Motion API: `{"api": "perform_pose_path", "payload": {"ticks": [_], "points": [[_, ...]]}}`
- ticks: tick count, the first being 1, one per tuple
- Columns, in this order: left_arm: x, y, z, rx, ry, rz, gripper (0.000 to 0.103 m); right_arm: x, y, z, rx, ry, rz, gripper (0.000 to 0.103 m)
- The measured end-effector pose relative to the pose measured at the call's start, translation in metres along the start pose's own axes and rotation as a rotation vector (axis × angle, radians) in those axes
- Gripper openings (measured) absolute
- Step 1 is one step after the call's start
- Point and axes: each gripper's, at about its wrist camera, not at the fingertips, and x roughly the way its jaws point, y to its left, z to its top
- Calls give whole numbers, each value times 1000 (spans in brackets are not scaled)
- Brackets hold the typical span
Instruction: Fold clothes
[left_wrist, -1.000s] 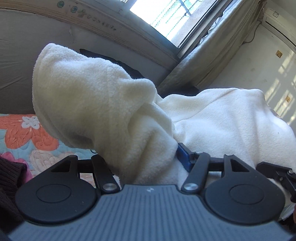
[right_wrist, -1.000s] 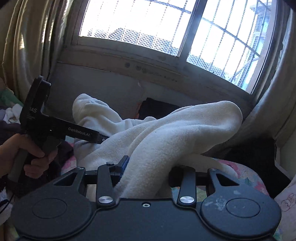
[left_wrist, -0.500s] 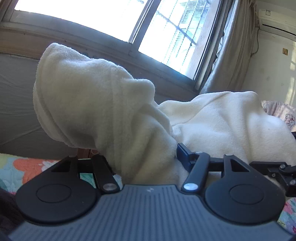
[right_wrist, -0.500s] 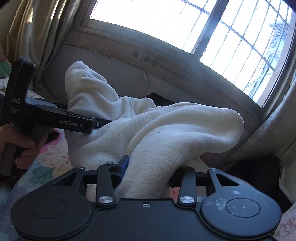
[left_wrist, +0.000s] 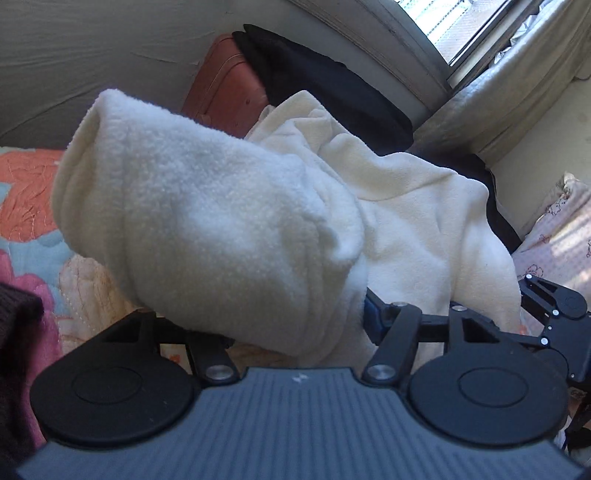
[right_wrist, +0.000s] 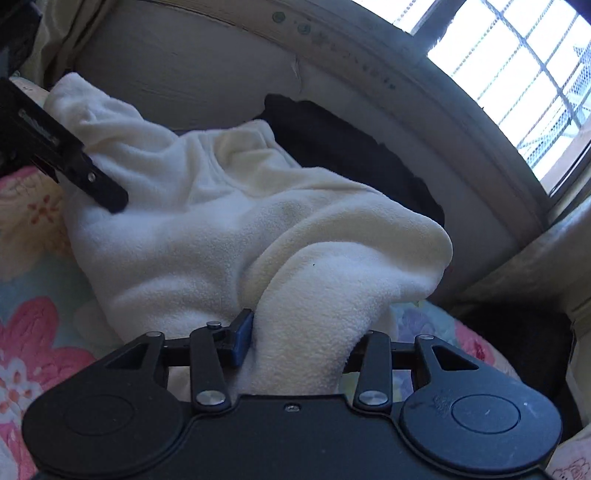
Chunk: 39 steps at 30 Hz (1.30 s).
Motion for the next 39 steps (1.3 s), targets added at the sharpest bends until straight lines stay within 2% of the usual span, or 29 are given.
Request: {"api": "perform_pose_path", "payload": {"ticks": [2, 5, 7, 9, 11, 12, 13, 15, 18, 19, 20, 22, 24, 26, 28, 30, 32, 34, 36, 39], "points": [[-4, -1, 0, 9, -24, -19, 62, -4, 2, 0, -21, -12, -2, 46], [-14, -2, -15, 47, -41, -64, 61, -10, -1, 3, -80, -48, -56, 46], [-20, -9, -26, 82, -37, -106, 60, -13, -7, 3, -123, -63, -109, 46], [-26, -24, -34, 145, -36, -146, 60, -6, -23, -3, -111, -38, -173, 47], [-30, -44, -37, 191, -31, -163, 60, 13, -42, -9, -51, 26, -234, 53], [-36, -53, -38, 223, -47, -176, 60, 22, -52, -14, 13, 88, -279, 54], [-45, -61, -40, 270, -82, -186, 62, 30, -62, -20, 91, 164, -351, 49], [-63, -73, -44, 378, -178, -173, 65, 33, -92, -32, 293, 256, -408, 49], [-82, -76, -48, 502, -380, -77, 80, 19, -132, -50, 598, 263, -317, 52], [-82, -74, -45, 513, -419, -56, 87, 13, -139, -56, 676, 266, -283, 54], [-81, -70, -42, 512, -426, -53, 90, 7, -146, -63, 753, 269, -249, 55], [-64, -61, -30, 469, -352, -68, 91, -2, -146, -76, 890, 237, -152, 64], [-39, -47, -21, 388, -213, -94, 91, 4, -137, -85, 1036, 211, -41, 67], [-5, -22, -16, 243, -58, -113, 91, 10, -126, -101, 1185, 188, 74, 68], [20, 3, -17, 65, 19, -85, 91, 19, -114, -114, 1314, 168, 186, 71], [31, 24, -18, -56, 55, -91, 92, 30, -106, -124, 1412, 167, 247, 71], [31, 31, -20, -75, 65, -103, 92, 40, -101, -132, 1508, 159, 300, 72], [28, 25, -23, -38, 57, -85, 93, 48, -100, -137, 1585, 131, 332, 75], [27, 21, -26, -6, 43, -75, 96, 56, -101, -137, 1602, 106, 301, 81], [31, 27, -28, -30, 47, -105, 99, 73, -102, -133, 1602, 65, 255, 91]]}}
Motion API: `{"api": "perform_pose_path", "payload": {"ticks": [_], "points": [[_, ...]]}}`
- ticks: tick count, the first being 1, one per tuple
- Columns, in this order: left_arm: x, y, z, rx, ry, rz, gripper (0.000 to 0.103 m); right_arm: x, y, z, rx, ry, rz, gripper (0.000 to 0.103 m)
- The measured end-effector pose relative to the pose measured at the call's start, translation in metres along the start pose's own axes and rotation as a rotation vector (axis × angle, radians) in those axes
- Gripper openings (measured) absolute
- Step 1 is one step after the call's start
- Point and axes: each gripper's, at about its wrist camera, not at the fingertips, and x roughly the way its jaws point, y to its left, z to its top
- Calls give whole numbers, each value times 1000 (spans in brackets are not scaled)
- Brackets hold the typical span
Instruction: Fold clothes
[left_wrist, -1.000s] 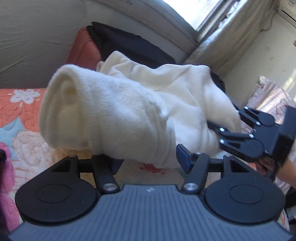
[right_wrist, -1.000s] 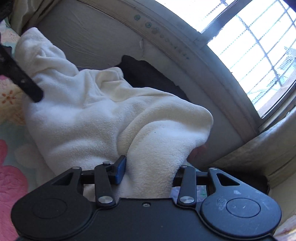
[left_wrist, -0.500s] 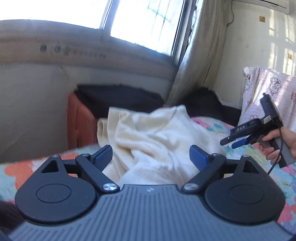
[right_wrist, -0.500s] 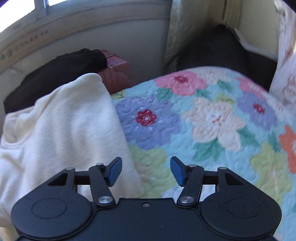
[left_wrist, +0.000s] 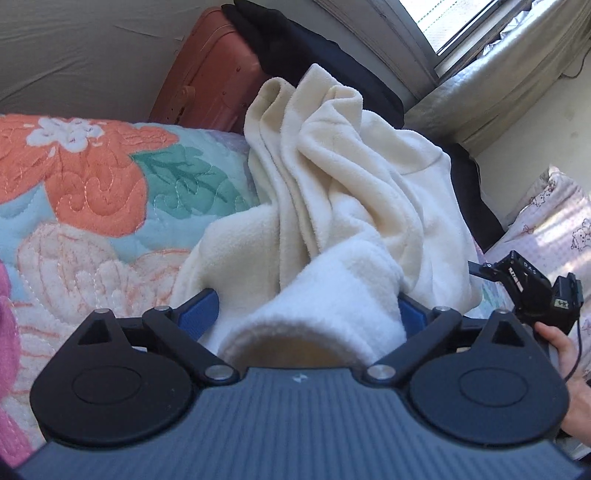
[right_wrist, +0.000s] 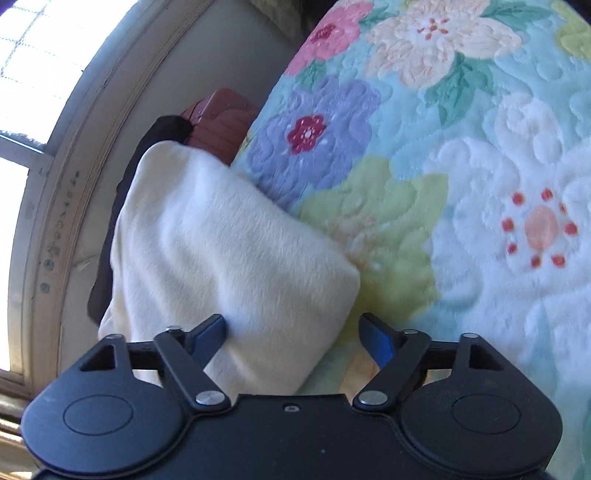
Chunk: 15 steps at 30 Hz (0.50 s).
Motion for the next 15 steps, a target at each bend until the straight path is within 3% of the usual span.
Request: {"api": "perform_pose_path", "payload": {"ticks": [1, 3, 5, 6, 7, 9, 12, 15], "points": [[1, -1, 3, 11, 7, -14, 97, 6, 1, 1, -2, -18, 5, 95], [3, -4, 9, 28, 18, -46, 74, 18, 7, 1, -26, -57, 12, 98], [-2, -9, 10, 19, 15, -99, 26, 21, 21, -1, -106, -87, 0, 89], [-8, -16, 10, 32, -3, -103, 26, 22, 28, -2, -147, -101, -7, 78], [-13, -26, 10, 66, -18, -94, 25, 18, 38, -1, -233, -116, -22, 60], [-18, -44, 11, 168, -34, -63, 25, 8, 62, -4, -420, -151, -55, 48], [-19, -49, 7, 112, 10, -142, 25, -9, 96, -17, -697, -216, -109, 44], [-20, -54, -2, 85, 32, -154, 25, -27, 107, -25, -840, -268, -173, 43]]}}
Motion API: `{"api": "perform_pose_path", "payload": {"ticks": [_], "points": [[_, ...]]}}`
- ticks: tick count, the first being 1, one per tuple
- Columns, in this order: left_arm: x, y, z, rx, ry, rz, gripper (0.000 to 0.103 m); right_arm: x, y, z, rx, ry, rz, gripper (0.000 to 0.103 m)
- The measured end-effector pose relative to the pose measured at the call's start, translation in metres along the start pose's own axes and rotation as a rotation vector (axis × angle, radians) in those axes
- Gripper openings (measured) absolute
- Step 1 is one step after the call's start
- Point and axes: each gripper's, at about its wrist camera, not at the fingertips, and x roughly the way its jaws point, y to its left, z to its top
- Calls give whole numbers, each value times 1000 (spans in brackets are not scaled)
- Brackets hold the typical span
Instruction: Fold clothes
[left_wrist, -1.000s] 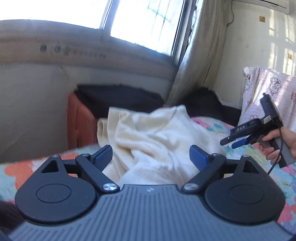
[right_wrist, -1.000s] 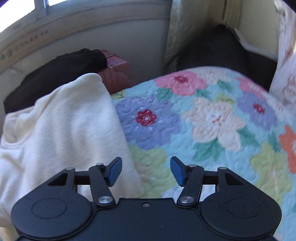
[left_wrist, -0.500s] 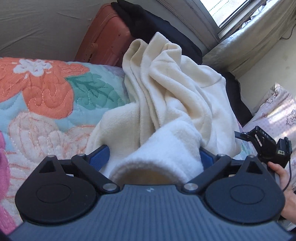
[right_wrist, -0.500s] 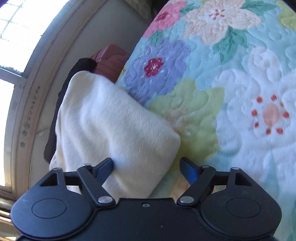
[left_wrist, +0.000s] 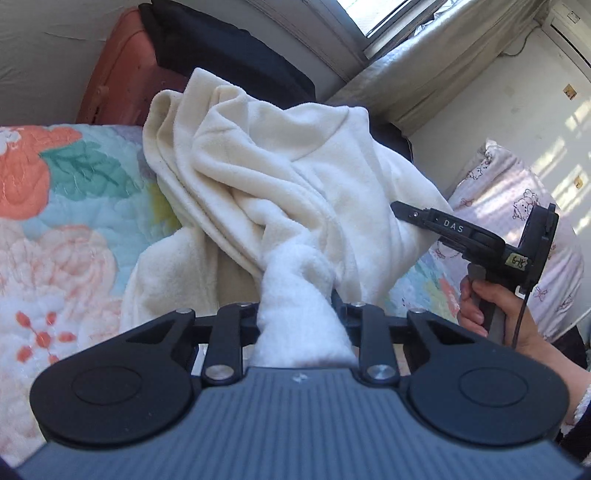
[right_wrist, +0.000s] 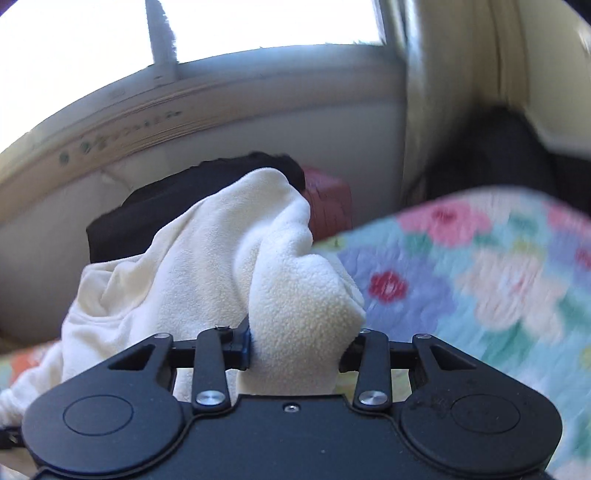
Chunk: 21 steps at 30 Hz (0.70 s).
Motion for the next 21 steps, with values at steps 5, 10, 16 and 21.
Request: {"api": "perform_pose_path", "payload": {"ticks": [5, 10, 16, 21], "points": [[4, -4, -12, 45, -24, 149, 29, 5, 0, -18, -101, 84, -112, 45], [1, 4, -8, 37, -32, 213, 45, -1, 13, -15, -165, 55, -299, 71], [3, 31, -5, -121, 1, 197, 54, -40, 48, -3, -229, -83, -40, 80], [5, 42, -7, -192, 21, 169, 57, -7, 67, -34, -288, 129, 47, 81]]}}
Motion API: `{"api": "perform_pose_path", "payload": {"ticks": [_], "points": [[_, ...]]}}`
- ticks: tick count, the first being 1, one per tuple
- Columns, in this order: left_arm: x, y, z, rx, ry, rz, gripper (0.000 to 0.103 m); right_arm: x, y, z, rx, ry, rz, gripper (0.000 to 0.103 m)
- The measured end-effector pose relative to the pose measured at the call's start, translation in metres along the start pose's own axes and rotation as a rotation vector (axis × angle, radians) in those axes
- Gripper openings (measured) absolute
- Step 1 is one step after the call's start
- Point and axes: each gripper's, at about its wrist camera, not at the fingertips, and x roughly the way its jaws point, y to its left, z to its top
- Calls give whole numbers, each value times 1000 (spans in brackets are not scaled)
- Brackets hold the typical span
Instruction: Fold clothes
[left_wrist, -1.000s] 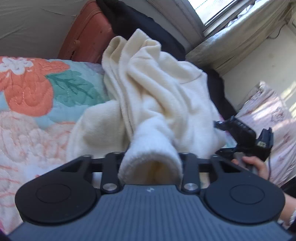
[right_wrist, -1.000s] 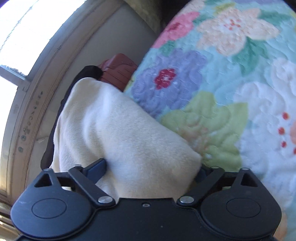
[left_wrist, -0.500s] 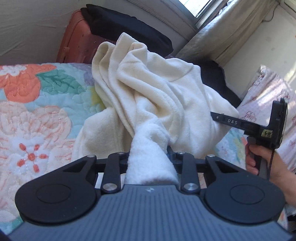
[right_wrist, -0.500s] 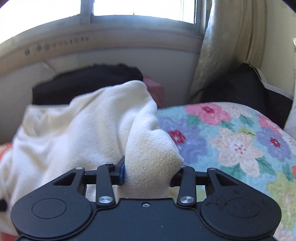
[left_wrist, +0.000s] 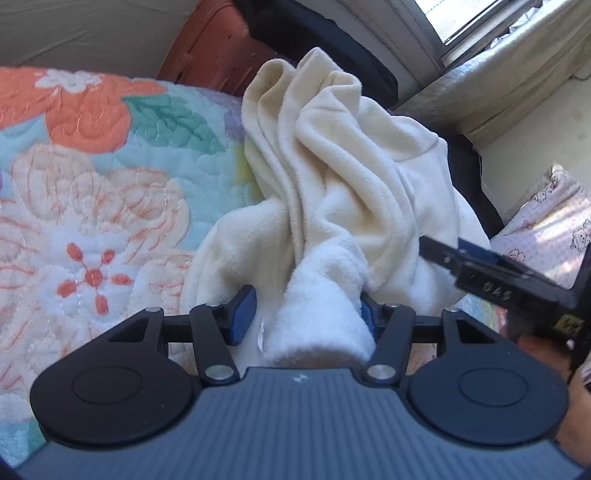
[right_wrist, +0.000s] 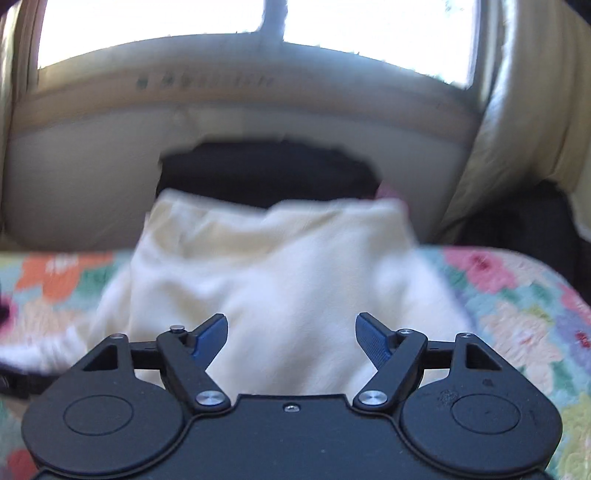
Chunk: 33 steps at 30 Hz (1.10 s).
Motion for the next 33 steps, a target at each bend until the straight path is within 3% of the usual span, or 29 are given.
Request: {"api": "perform_pose_path", "payload": {"ticks": [3, 7, 9, 12, 16, 19, 22, 25, 29, 33], "points": [[3, 14, 4, -82, 17, -42, 57, 9, -12, -7, 85, -2, -5, 93], [0, 18, 7, -114, 6, -61, 57, 13, -48, -4, 260, 5, 27, 92], [-9, 20, 8, -118, -55, -57, 57, 14, -52, -5, 278, 3, 22, 92], [-20, 5, 7, 44, -137, -4, 58, 16, -48, -7, 284, -3, 9, 93], [-15, 8, 13, 41, -115, 15, 60, 22, -46, -9, 296, 3, 11, 98], [-14, 9, 17, 65, -101, 53, 69, 23, -45, -10, 310, 8, 17, 100], [-13, 2, 18, 119, -93, 132, 88, 14, -37, -18, 338, 3, -4, 102], [-17, -3, 22, 145, -91, 132, 87, -5, -19, -34, 266, -13, -29, 103], [-34, -23, 22, 208, -115, 152, 89, -40, -17, -50, 307, 19, 8, 103], [-60, -43, 13, 254, -106, 59, 95, -76, -17, -62, 362, 59, 2, 103]]}}
